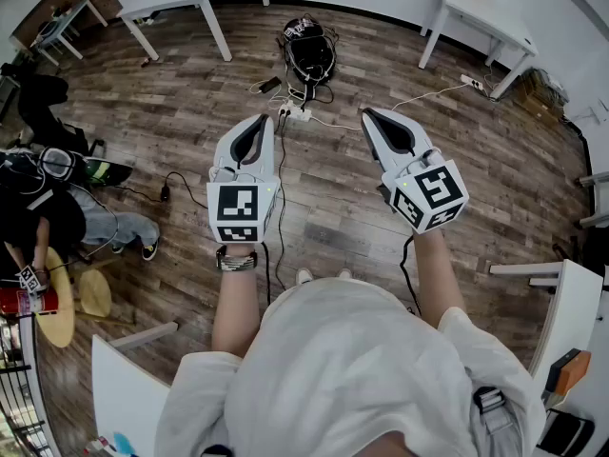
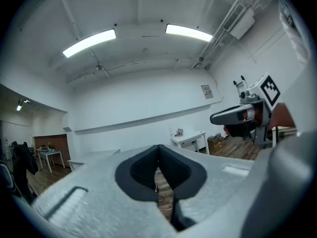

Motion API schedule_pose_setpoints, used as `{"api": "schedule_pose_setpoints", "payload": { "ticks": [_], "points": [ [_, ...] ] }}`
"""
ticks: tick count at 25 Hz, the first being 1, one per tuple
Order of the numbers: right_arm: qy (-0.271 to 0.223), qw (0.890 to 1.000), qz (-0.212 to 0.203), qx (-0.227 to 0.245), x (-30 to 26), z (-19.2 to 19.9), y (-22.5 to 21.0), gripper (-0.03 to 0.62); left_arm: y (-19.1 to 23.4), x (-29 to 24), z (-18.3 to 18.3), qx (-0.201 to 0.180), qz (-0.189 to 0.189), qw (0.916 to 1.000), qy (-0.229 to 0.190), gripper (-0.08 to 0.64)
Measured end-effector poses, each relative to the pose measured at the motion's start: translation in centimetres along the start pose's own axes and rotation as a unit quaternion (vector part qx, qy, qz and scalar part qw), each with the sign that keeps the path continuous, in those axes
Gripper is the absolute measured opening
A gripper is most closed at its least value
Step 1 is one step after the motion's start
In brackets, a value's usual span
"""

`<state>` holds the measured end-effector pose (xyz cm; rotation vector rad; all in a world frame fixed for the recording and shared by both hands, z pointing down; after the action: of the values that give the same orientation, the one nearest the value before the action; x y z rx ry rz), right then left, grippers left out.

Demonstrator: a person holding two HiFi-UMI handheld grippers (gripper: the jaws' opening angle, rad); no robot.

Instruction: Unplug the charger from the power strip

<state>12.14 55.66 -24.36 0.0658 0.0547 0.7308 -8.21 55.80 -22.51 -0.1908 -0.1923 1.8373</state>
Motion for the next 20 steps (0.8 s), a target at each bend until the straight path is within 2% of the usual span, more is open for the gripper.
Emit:
{"api": "schedule_pose_setpoints", "payload": {
  "ticks": [8, 12, 20],
  "points": [
    [-0.026, 1.000, -0.016, -0.008, 0.8, 0.0, -0.5, 0.002, -1.1, -0.3, 0.0, -0.001, -0.001, 1.0000, 0.005, 0.003],
    [-0.025, 0.999, -0.039, -0.011, 1.3, 0.4, -1.1, 0.002, -2.2, -0.7, 0.5, -0.002, -0.004, 0.9999, 0.013, 0.003],
    [-0.014, 0.999, -0.040, -0.008, 2.9, 1.8, -4.0, 0.002, -4.9, -1.8, 0.9, 0.006, -0.016, 0.9994, 0.029, 0.003]
  ]
}}
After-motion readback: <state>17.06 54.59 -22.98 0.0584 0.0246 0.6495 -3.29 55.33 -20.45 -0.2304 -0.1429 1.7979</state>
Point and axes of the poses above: the fingertips, and each gripper's own axes: x backward along the fingers, y to its left, z out of its underside, the point moved 5 cm from there along x, backward along the fingers, and after that the axes turned 8 degrees about -z, right-handed, at the moved point
